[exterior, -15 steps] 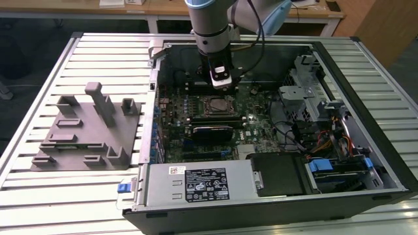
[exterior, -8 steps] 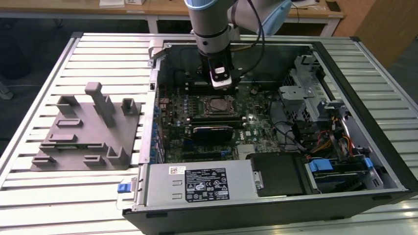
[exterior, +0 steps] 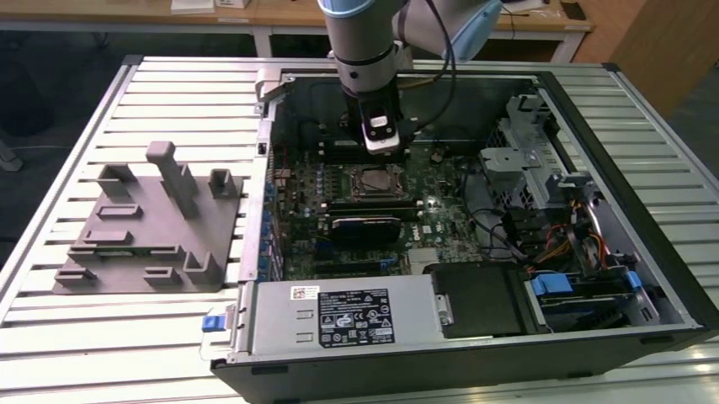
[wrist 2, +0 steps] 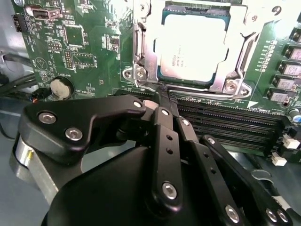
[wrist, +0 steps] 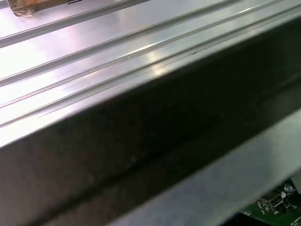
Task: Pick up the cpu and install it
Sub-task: 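Install the first cpu locking lever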
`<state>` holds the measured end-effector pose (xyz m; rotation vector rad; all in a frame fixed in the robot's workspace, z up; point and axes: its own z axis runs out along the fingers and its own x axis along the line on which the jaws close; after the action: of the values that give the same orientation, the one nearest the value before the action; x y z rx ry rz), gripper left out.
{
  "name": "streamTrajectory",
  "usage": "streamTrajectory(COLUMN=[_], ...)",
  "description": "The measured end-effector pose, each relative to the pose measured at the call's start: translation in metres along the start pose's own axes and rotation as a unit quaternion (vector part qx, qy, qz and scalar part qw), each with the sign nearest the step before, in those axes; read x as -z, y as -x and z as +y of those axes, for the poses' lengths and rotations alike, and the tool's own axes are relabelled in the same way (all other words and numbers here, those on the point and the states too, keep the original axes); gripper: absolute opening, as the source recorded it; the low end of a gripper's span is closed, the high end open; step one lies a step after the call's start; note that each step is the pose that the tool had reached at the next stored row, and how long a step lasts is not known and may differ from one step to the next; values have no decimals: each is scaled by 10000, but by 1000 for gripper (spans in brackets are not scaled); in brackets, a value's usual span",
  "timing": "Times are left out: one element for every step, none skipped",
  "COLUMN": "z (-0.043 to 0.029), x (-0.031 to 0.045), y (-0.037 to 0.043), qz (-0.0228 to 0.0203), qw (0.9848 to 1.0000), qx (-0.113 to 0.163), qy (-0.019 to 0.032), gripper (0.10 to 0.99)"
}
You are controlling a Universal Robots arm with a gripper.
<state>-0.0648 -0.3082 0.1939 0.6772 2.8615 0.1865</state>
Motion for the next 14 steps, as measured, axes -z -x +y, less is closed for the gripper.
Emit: streamTrajectory(z=[-6,-12,-19,-24,-28,-33,-37,-40,-42,-43,-43,-43,-44,-44], x=[0,0,0,1,1,1,2,2,2,2,1,1,1,0], y=[5,10,14,18,20,23,24,26,27,27,27,27,27,27], qz=[1,2,2,3,4,5,6,7,7,7,7,7,7,7], qw=[10000,10000,10000,10000,10000,10000,10000,10000,10000,10000,10000,10000,10000,10000], qx=[0,-1,-1,-1,-2,-2,-3,-3,-4,-4,-4,-4,-4,-4], qy=[3,5,5,7,9,11,13,14,14,14,14,14,14,15], gripper=[106,106,106,106,106,106,106,106,106,106,106,106,106,106])
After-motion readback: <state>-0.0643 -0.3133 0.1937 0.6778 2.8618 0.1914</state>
